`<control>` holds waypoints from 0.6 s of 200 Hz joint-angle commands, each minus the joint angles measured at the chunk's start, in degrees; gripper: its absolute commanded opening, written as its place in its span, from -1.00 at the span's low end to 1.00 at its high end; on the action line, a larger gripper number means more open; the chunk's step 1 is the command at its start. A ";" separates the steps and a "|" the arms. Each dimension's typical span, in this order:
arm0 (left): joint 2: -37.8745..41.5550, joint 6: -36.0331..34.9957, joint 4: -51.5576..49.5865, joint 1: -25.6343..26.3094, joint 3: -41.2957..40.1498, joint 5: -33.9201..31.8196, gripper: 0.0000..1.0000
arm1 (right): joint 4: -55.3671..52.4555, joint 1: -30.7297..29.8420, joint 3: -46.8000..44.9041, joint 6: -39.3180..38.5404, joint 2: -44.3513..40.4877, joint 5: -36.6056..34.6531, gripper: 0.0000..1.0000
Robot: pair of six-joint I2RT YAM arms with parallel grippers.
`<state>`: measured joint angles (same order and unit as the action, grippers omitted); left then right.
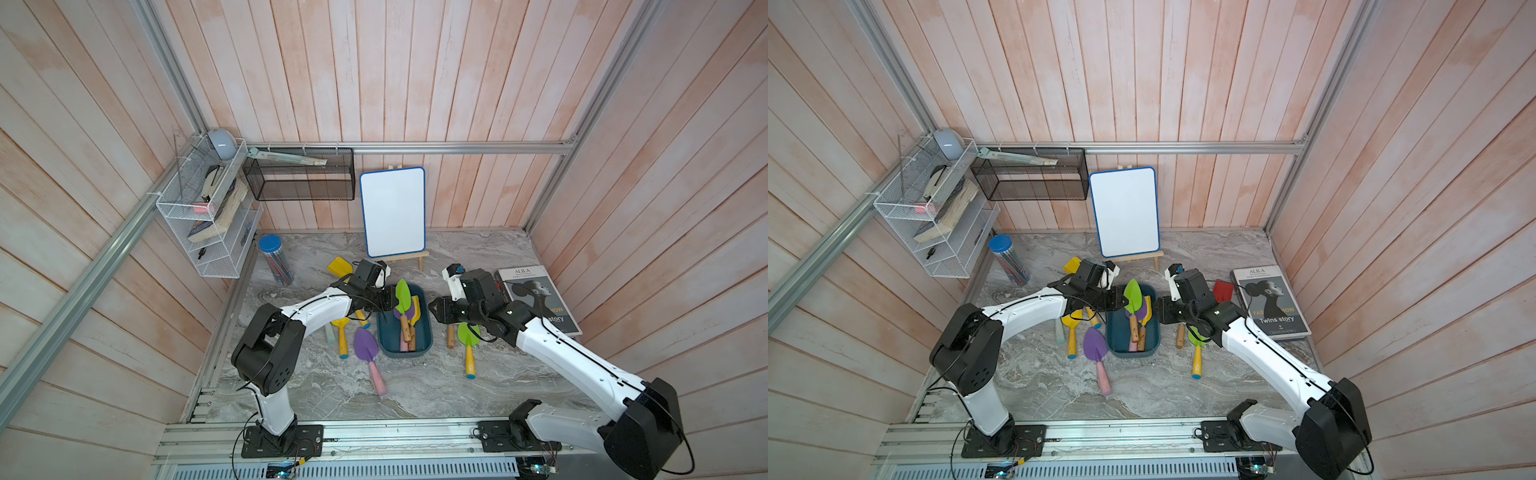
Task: Put the shovel into the storage box
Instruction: Place the shovel in the storage box.
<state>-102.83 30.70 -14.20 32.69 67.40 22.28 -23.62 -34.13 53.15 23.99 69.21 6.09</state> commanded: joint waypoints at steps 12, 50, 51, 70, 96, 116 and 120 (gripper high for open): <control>-0.51 -1.84 -1.70 0.03 0.63 -2.38 -1.00 | 0.50 -0.23 -1.07 0.37 0.49 -0.22 0.00; -1.93 -4.04 -4.84 0.03 2.45 -5.05 -1.00 | 0.92 -0.20 -1.70 0.27 0.67 -0.14 0.00; -1.98 -4.10 -4.90 0.06 2.51 -5.05 -1.00 | 0.89 -0.22 -1.67 0.27 0.67 -0.17 0.00; -2.63 -5.08 -6.07 0.09 3.09 -5.66 -1.00 | 0.94 -0.18 -1.82 0.18 0.77 -0.26 0.00; -3.28 -6.00 -6.54 0.05 3.73 -6.20 -1.00 | 1.28 -0.24 -1.99 0.11 0.92 -0.21 0.00; -3.91 -6.34 -6.59 0.07 4.20 -6.25 -1.00 | 1.65 -0.24 -2.09 0.01 1.20 -0.22 0.00; -4.04 -6.30 -6.55 0.04 4.23 -6.17 -1.00 | 1.64 -0.24 -2.13 0.04 1.26 -0.25 0.00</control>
<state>-105.49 26.06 -20.51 32.69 69.71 16.88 -22.55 -34.13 51.81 23.99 69.69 6.09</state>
